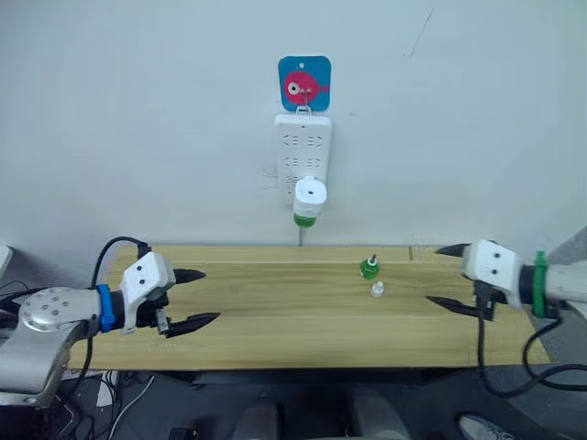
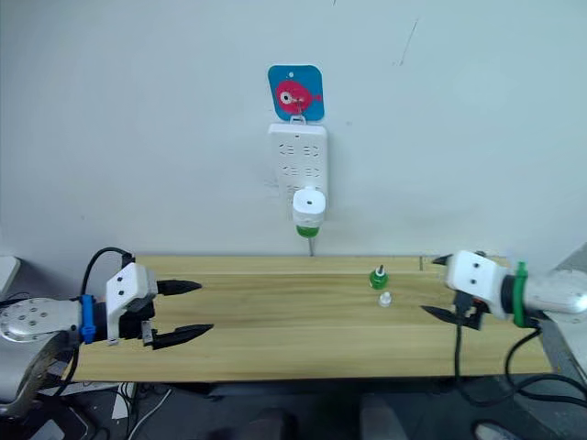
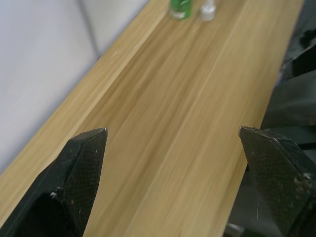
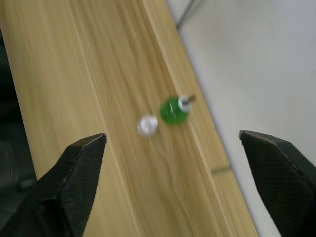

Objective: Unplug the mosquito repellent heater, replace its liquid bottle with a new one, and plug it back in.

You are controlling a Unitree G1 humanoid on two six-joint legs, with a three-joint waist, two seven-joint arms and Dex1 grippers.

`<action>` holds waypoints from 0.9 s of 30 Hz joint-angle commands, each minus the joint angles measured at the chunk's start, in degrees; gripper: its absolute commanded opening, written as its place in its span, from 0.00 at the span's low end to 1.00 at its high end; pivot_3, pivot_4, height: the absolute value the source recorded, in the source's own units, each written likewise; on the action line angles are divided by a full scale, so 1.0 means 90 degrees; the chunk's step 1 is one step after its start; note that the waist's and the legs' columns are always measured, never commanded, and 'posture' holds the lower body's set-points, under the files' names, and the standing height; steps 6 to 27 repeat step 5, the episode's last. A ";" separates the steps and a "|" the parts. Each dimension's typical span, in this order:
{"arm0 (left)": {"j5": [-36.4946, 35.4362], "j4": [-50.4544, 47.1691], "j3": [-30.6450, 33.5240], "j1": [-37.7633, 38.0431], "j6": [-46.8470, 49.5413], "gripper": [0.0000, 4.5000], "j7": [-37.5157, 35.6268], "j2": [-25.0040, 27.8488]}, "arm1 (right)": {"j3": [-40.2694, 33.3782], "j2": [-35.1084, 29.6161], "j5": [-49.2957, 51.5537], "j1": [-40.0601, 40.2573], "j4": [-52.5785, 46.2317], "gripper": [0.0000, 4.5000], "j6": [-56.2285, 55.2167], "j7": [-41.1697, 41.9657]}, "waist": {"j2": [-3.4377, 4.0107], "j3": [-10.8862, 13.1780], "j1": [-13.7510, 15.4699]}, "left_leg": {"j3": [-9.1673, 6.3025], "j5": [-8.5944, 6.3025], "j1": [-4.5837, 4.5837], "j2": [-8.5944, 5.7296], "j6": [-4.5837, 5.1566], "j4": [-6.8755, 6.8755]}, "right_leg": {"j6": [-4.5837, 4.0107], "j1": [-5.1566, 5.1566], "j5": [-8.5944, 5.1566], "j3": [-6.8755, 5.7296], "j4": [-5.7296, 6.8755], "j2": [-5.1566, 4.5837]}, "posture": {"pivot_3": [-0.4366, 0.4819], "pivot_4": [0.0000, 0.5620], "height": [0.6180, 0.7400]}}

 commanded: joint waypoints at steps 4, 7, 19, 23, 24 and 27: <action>0.0302 -0.0076 0.0267 0.0112 -0.0131 1.00 0.0189 0.0143 | -0.0381 -0.0050 0.0148 0.0049 0.0141 0.99 -0.0452 0.0268 | 0.0007 -0.0029 0.0007 | 0.0010 -0.0001 0.0051 0.0007 -0.0001 -0.0014 | -0.0001 0.0045 -0.0002 0.0009 -0.0007 -0.0001 | 0.54 0.07 0.94; 0.0280 -0.0047 0.0270 0.0134 -0.0216 1.00 0.0122 0.0121 | -0.0380 -0.0033 0.0191 0.0015 0.0144 0.99 -0.0408 0.0276 | 0.0007 -0.0029 0.0007 | 0.0010 -0.0001 0.0051 0.0007 -0.0001 -0.0014 | -0.0002 0.0045 -0.0002 0.0010 -0.0007 -0.0001 | 0.54 0.07 0.94; 0.0280 -0.0047 0.0270 0.0134 -0.0216 1.00 0.0122 0.0121 | -0.0380 -0.0033 0.0191 0.0015 0.0144 0.99 -0.0408 0.0276 | 0.0007 -0.0029 0.0007 | 0.0010 -0.0001 0.0051 0.0007 -0.0001 -0.0014 | -0.0002 0.0045 -0.0002 0.0010 -0.0007 -0.0001 | 0.54 0.07 0.94; 0.0280 -0.0047 0.0270 0.0134 -0.0216 1.00 0.0122 0.0121 | -0.0380 -0.0033 0.0191 0.0015 0.0144 0.99 -0.0408 0.0276 | 0.0007 -0.0029 0.0007 | 0.0010 -0.0001 0.0051 0.0007 -0.0001 -0.0014 | -0.0002 0.0045 -0.0002 0.0010 -0.0007 -0.0001 | 0.54 0.07 0.94; 0.0280 -0.0047 0.0270 0.0134 -0.0216 1.00 0.0122 0.0121 | -0.0380 -0.0033 0.0191 0.0015 0.0144 0.99 -0.0408 0.0276 | 0.0007 -0.0029 0.0007 | 0.0010 -0.0001 0.0051 0.0007 -0.0001 -0.0014 | -0.0002 0.0045 -0.0002 0.0010 -0.0007 -0.0001 | 0.54 0.07 0.94; 0.0280 -0.0047 0.0270 0.0134 -0.0216 1.00 0.0122 0.0121 | -0.0380 -0.0033 0.0191 0.0015 0.0144 0.99 -0.0408 0.0276 | 0.0007 -0.0029 0.0007 | 0.0010 -0.0001 0.0051 0.0007 -0.0001 -0.0014 | -0.0002 0.0045 -0.0002 0.0010 -0.0007 -0.0001 | 0.54 0.07 0.94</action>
